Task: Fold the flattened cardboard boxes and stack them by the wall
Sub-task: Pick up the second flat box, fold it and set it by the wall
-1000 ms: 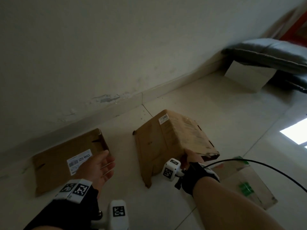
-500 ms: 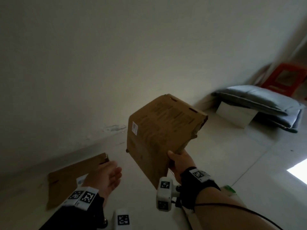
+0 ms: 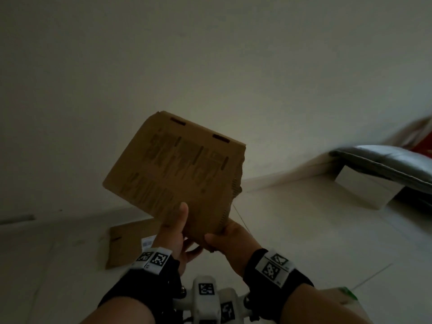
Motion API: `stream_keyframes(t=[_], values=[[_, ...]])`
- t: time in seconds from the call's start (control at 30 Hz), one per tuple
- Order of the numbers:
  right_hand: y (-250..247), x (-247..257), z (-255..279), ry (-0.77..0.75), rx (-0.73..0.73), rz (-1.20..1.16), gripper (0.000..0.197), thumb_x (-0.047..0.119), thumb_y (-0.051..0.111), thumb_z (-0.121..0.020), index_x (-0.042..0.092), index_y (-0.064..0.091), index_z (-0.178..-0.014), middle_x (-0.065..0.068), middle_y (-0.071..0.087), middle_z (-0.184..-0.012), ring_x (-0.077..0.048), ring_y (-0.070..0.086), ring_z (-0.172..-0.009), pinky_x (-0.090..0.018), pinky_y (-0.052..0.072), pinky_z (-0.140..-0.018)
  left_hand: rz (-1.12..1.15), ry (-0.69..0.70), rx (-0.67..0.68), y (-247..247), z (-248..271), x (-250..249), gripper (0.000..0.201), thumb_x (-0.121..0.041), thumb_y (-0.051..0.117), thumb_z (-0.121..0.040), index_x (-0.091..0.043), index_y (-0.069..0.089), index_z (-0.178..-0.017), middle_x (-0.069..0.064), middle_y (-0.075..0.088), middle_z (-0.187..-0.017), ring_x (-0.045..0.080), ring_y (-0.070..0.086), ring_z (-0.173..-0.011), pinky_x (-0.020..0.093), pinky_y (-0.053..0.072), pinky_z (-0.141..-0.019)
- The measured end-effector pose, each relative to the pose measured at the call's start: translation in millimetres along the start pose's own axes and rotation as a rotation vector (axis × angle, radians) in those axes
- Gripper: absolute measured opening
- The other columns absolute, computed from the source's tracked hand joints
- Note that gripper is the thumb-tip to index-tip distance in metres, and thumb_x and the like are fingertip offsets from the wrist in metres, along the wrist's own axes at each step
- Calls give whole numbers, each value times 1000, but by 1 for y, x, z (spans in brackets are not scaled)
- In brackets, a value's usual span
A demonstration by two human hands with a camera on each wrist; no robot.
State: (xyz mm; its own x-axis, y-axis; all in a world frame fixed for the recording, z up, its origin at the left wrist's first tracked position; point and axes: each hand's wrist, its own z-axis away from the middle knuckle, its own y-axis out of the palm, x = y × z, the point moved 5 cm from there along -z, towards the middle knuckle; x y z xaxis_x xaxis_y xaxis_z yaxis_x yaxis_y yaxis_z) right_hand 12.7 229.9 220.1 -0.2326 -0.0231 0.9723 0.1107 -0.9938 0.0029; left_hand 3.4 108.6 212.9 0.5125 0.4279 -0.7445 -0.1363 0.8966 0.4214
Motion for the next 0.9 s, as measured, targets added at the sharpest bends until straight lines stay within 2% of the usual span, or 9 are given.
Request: stream_keyframes(t=[0.1,0.17,0.23,0.3,0.4,0.53,0.7,0.8,0.9], values=[[12,-1,-6,-1,101,77,32,8,68,-69,12,62,-100,-9,68,-89,-20,62,-74,-29,51,-71,43,59,3,-7,-5,-12,80,-47,66,-65,-25,39,-137,8,58,-127,34,56,-114,53,47,-93],[14,-1,-11,2,141,-17,36,-5,66,-76,9,59,-109,-7,69,-90,-16,67,-73,-26,54,-68,77,80,45,-8,-9,-20,81,-40,68,-63,-22,43,-137,9,60,-128,34,59,-112,50,51,-86],[15,3,-12,12,176,-103,38,-1,66,-77,10,58,-113,-6,71,-92,-16,68,-70,-25,54,-62,128,74,54,-9,-11,-25,79,-34,68,-63,-19,45,-137,12,62,-127,34,61,-109,46,53,-79],[9,8,-13,13,165,-143,43,14,69,-71,15,58,-113,-4,72,-90,-18,66,-66,-26,51,-58,157,60,57,-14,-14,-27,59,-26,64,-75,-15,51,-131,12,69,-113,31,63,-101,44,53,-75],[-19,21,-20,-47,28,-297,53,20,65,-71,21,55,-124,-4,67,-85,-19,61,-64,-28,49,-58,135,57,127,-17,-14,-32,28,-17,51,-90,-16,57,-118,11,74,-89,30,66,-87,46,55,-69],[-47,34,-22,-130,-77,-482,38,25,53,-88,31,57,-125,-8,63,-95,-26,55,-76,-35,46,-67,84,73,83,-26,-16,-34,46,-7,55,-87,-12,50,-133,13,66,-105,30,61,-100,50,44,-92],[-67,34,-22,-90,-231,-714,23,28,46,-95,39,55,-113,0,60,-107,-24,57,-94,-39,50,-76,-1,71,57,-23,-18,-28,38,-3,56,-86,-16,54,-122,10,67,-99,29,61,-94,46,47,-86],[-83,28,-22,-49,-364,-722,30,25,47,-96,31,49,-124,-2,59,-104,-24,58,-91,-45,49,-84,-57,60,28,-23,-20,-26,43,-2,58,-84,-12,54,-125,13,66,-101,32,61,-99,50,43,-97],[-104,13,-24,15,-549,-583,37,18,50,-95,11,45,-131,-8,60,-108,-17,57,-79,-29,52,-71,-141,49,-37,-28,-25,-28,51,-1,65,-78,-11,55,-127,16,66,-111,35,61,-105,52,42,-101]])
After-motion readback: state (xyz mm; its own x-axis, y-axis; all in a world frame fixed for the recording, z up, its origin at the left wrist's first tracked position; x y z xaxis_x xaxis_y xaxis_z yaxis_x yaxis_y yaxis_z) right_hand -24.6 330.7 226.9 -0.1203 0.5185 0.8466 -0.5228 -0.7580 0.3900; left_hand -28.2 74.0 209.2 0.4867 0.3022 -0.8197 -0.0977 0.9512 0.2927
